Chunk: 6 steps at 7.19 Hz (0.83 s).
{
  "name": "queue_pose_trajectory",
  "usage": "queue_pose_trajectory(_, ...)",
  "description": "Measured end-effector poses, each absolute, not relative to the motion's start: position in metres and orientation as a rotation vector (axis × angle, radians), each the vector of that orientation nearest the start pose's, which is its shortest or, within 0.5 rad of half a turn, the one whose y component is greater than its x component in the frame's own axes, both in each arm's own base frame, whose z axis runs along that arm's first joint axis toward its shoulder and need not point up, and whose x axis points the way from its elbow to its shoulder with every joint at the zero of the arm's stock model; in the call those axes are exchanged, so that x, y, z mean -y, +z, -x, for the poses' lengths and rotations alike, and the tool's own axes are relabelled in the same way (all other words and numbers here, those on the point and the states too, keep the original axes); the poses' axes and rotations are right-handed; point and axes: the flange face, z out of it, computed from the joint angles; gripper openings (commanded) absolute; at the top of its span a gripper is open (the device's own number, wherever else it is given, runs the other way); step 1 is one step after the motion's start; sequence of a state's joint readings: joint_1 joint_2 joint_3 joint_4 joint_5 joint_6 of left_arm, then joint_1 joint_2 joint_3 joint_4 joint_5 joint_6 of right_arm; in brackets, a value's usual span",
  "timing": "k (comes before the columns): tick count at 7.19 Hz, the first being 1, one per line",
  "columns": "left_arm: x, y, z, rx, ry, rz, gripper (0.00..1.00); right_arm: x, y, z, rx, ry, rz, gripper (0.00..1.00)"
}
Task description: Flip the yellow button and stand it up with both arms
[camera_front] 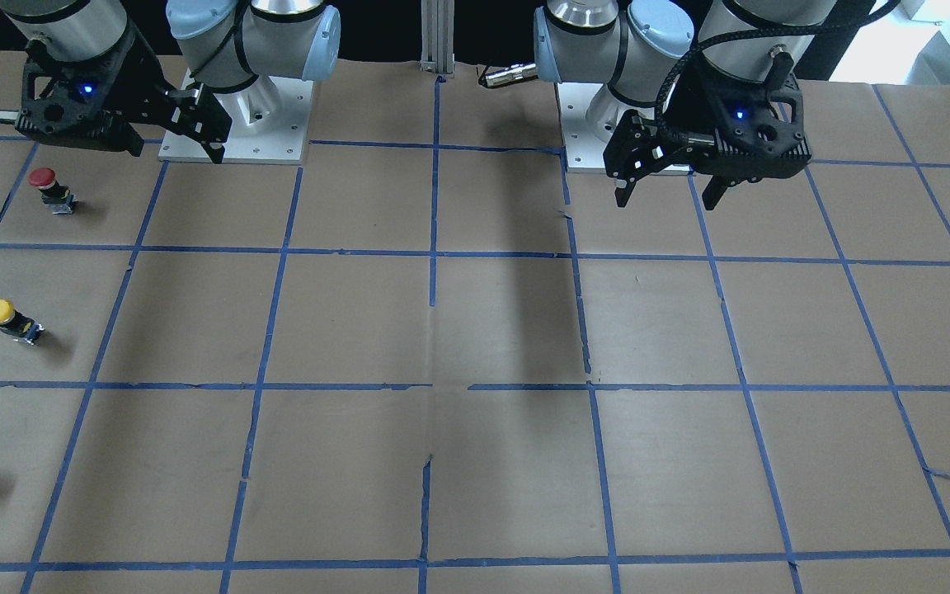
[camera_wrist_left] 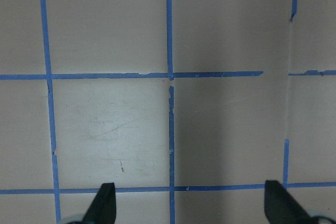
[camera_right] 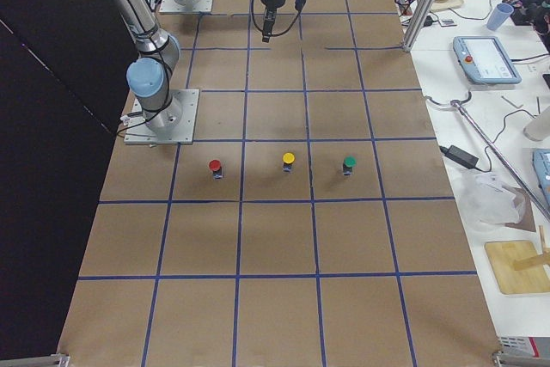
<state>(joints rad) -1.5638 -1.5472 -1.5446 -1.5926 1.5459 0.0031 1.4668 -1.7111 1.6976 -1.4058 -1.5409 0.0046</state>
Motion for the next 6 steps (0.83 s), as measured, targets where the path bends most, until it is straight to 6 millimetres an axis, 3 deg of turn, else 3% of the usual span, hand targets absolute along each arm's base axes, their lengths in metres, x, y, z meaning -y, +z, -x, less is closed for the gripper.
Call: queue_pose_trajectory(6, 0.484, 0.509, 0.132, -3.166, -0.038, 0.008, 1.0, 0.431, 0.495, -0.123, -3.115, 0.172, -0.07, 1.0)
